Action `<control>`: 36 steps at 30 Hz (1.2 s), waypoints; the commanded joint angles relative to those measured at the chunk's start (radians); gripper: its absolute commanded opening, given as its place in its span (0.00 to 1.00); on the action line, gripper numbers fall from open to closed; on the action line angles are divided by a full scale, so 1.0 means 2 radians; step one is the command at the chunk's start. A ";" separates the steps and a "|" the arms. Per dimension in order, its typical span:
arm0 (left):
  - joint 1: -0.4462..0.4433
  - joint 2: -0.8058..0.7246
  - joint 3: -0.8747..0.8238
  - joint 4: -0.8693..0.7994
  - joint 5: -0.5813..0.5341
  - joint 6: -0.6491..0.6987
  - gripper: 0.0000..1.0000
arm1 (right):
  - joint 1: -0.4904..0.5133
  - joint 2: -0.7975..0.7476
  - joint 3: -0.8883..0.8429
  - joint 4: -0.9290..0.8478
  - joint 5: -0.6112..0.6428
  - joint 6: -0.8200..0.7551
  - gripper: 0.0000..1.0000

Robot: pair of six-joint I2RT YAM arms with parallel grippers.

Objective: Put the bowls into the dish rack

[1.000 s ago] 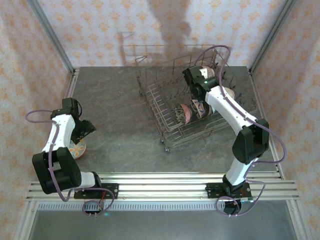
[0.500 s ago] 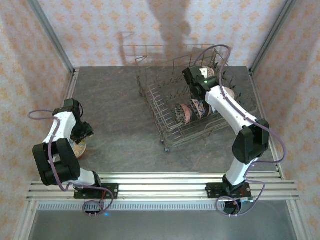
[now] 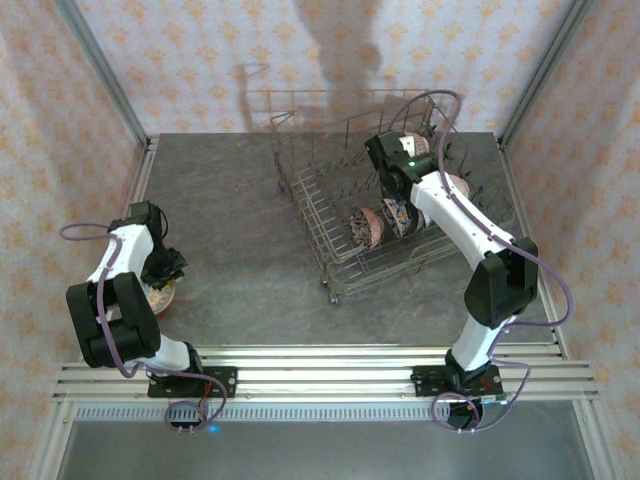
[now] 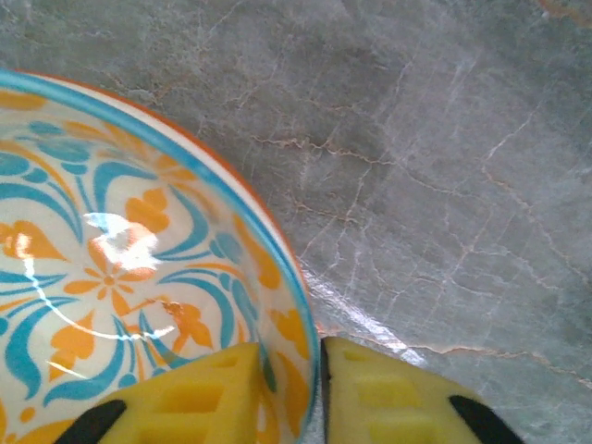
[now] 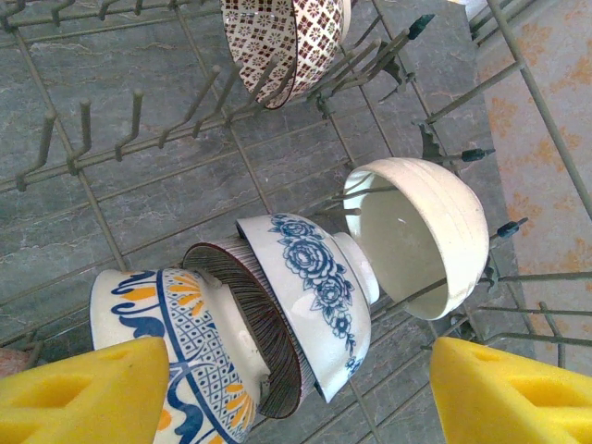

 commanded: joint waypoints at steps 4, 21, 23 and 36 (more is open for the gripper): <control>0.005 -0.012 -0.003 0.004 0.005 0.002 0.11 | 0.001 0.002 -0.002 0.005 0.004 0.010 0.74; -0.034 -0.048 -0.009 0.021 0.063 -0.040 0.01 | 0.001 0.007 0.005 0.009 0.002 0.011 0.74; -0.049 -0.048 -0.006 0.024 0.064 -0.049 0.01 | 0.002 0.005 0.003 0.008 0.002 0.011 0.74; -0.116 -0.049 0.035 0.006 0.043 -0.071 0.00 | 0.003 -0.012 -0.008 0.005 -0.006 0.010 0.74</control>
